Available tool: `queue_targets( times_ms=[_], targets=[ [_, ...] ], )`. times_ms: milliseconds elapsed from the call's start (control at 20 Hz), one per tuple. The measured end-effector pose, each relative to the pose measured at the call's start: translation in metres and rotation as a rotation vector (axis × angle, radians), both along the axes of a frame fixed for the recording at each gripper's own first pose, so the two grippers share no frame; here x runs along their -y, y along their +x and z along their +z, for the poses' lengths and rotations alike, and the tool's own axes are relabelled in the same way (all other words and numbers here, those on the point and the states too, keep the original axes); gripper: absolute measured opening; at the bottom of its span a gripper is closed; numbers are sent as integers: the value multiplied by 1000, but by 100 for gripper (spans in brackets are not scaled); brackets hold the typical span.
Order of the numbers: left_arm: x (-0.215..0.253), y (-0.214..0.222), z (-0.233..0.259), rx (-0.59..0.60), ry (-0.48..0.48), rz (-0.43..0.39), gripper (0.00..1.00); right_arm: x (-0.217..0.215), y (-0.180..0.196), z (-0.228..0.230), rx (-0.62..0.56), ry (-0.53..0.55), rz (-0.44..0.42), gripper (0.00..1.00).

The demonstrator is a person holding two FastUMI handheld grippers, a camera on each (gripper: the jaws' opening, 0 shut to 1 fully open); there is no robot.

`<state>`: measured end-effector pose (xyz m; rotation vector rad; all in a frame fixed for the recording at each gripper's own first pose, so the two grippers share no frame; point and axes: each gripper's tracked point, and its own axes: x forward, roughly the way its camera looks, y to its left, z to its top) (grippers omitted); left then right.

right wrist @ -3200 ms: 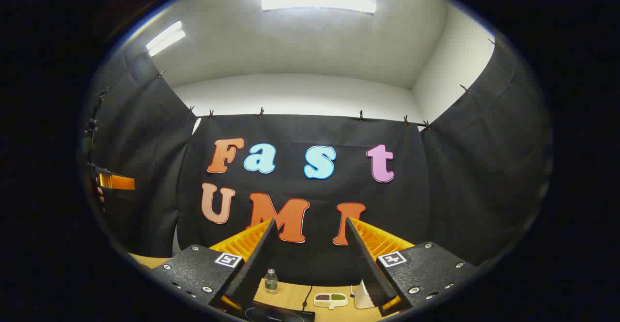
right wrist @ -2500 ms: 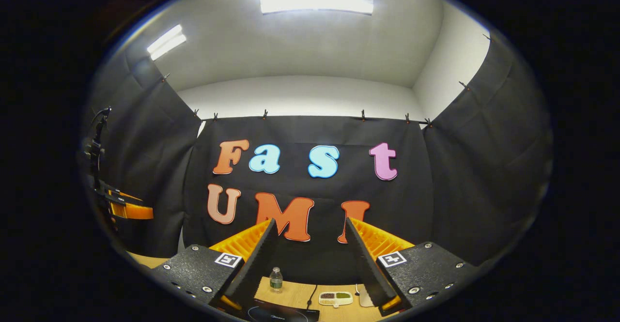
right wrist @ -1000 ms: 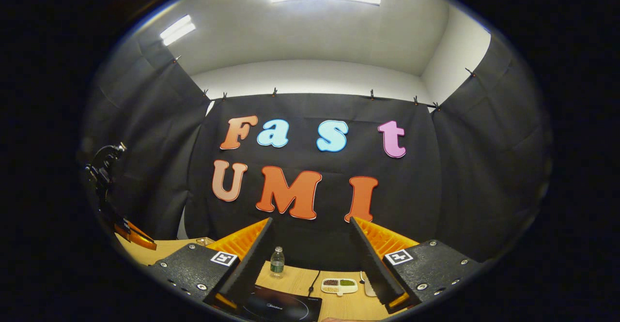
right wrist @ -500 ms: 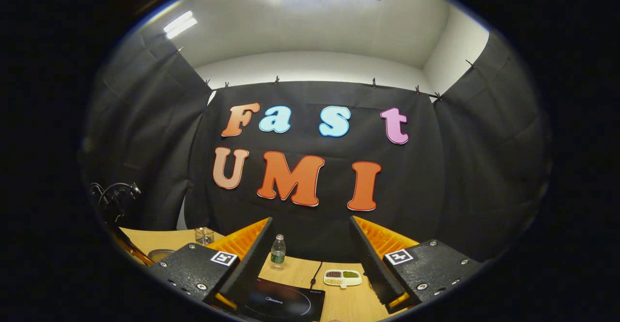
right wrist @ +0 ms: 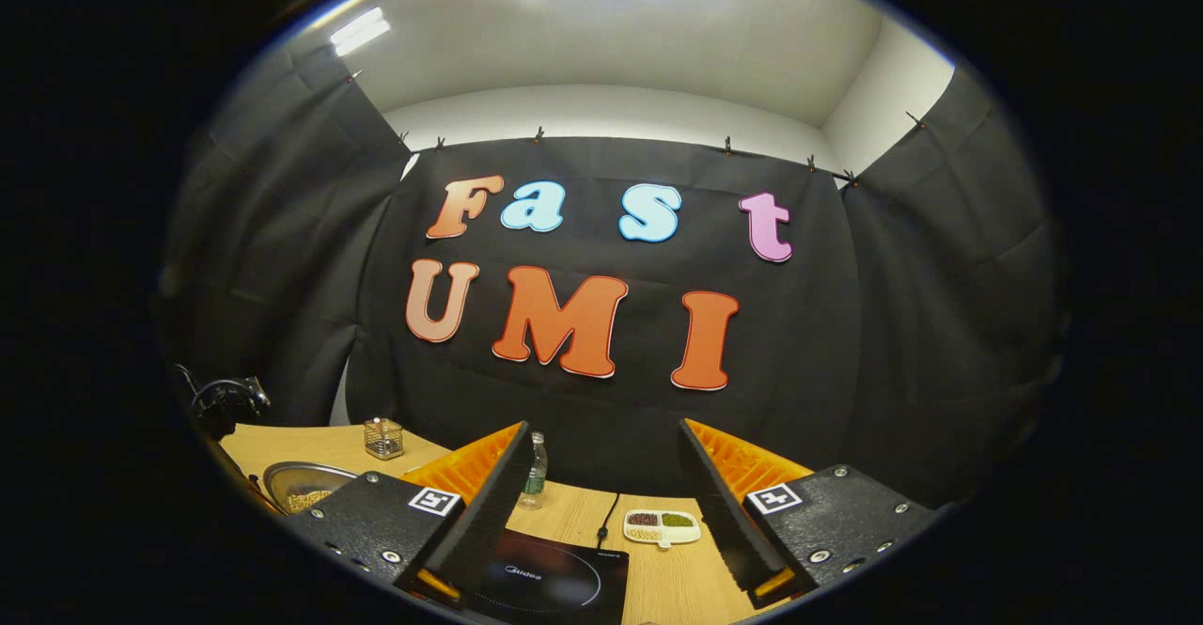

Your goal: First push the handle of the pot to place it horizontally, then grasp the pot with both hands and set it on the induction cooktop.

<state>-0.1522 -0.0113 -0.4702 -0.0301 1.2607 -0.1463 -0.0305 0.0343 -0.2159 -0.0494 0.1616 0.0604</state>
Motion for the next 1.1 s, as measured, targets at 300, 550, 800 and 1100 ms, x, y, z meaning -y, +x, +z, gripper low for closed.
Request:
queue_targets(
  times_ms=[300,550,800,1100],
  targets=[
    [-22,5,-14,-38,4,79,7,-3,1,-19,-31,-8,-8,95],
    [-37,3,-13,-27,57,55,1,-13,5,-39,-77,34,-2,95],
    [-56,0,-9,-23,92,65,1,-32,8,-55,-122,162,32,95],
    [-86,7,-5,-2,175,72,1,-47,10,-70,-158,171,50,95]
  ],
)
